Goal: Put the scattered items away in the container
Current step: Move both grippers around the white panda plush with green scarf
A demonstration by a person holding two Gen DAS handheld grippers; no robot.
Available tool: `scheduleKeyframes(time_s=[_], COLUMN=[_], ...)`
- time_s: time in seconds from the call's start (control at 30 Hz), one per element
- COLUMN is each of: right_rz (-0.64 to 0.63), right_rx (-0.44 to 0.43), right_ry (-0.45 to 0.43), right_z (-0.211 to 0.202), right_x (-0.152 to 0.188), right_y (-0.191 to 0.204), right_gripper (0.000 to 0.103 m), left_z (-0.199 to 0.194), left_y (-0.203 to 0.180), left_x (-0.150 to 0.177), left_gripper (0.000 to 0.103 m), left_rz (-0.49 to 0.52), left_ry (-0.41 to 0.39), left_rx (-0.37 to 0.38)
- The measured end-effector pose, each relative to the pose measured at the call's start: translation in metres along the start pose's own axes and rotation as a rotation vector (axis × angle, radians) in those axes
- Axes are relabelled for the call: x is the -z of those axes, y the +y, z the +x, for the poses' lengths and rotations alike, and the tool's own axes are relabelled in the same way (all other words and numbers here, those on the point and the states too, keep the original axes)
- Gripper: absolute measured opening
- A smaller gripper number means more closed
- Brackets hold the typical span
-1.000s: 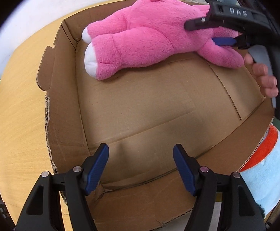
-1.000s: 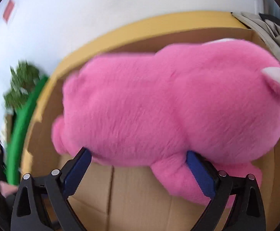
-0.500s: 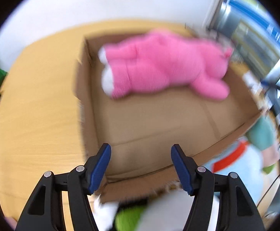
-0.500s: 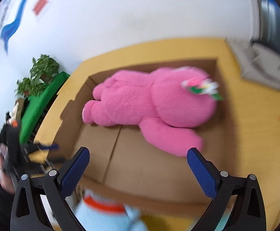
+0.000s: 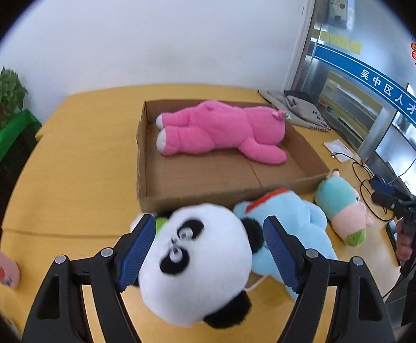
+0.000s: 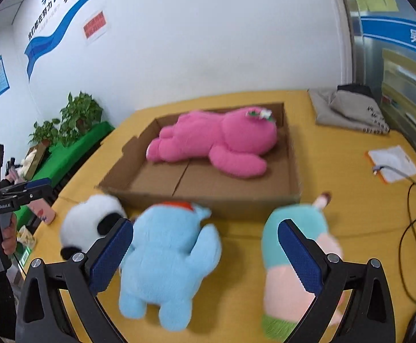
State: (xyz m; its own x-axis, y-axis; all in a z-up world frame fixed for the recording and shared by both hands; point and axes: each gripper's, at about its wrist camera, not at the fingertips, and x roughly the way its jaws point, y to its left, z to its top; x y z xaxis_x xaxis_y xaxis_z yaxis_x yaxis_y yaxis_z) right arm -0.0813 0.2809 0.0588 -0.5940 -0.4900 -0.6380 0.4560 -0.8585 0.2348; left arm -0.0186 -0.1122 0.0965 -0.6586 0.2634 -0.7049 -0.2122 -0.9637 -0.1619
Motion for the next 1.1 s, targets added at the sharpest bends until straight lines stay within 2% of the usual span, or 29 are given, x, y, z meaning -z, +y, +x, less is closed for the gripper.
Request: scheduleKeyframes(time_s=[0.1,0.3,0.57,0.77,0.87,0.93,1.03,1.1], right_rz=[-0.018,-0.109,-0.141,-0.174,-0.179,-0.157,-0.114,-0.111], right_rx=[-0.023,-0.019,-0.05,-0.079,-0.104,-0.151,-0.204,-0.254], right_ry=[0.043,0.086,0.125,0.138,0.134,0.146,0.179,0.207], right_z=[0.014,0.027,0.042,0.052,0.061,0.072,0.099,0.122], right_x=[0.017,0.035,0.048,0.046,0.033,0.013,-0.022,-0.041], right_y=[0.013,0.043,0.06,0.077,0.085,0.09,0.104,0.122], right_gripper=[0.103,0.103,0.103,0.103,0.103,0.103,0.103,0.103], left_z=[0.008,0.021,0.024,0.021,0.024,0.028,0.033,0.034], left_y=[-0.001,-0.019,-0.019,0.005,0.024,0.036,0.044,0.048], left_x=[0.018,0.037,0.041,0.048,0.058,0.065,0.074,0.083], left_gripper=[0.078,0.078,0.078,0.077,0.077,0.077,0.077,0.077], left_rz=[-0.041,-0.05,-0.057,-0.124,-0.198,-0.247,-0.284,-0.32], left_ry=[0.032,0.052,0.063,0.059,0.07,0.085,0.11,0.116], left_rx=[0.039,0.084,0.064,0.062,0.078,0.089,0.044,0.053])
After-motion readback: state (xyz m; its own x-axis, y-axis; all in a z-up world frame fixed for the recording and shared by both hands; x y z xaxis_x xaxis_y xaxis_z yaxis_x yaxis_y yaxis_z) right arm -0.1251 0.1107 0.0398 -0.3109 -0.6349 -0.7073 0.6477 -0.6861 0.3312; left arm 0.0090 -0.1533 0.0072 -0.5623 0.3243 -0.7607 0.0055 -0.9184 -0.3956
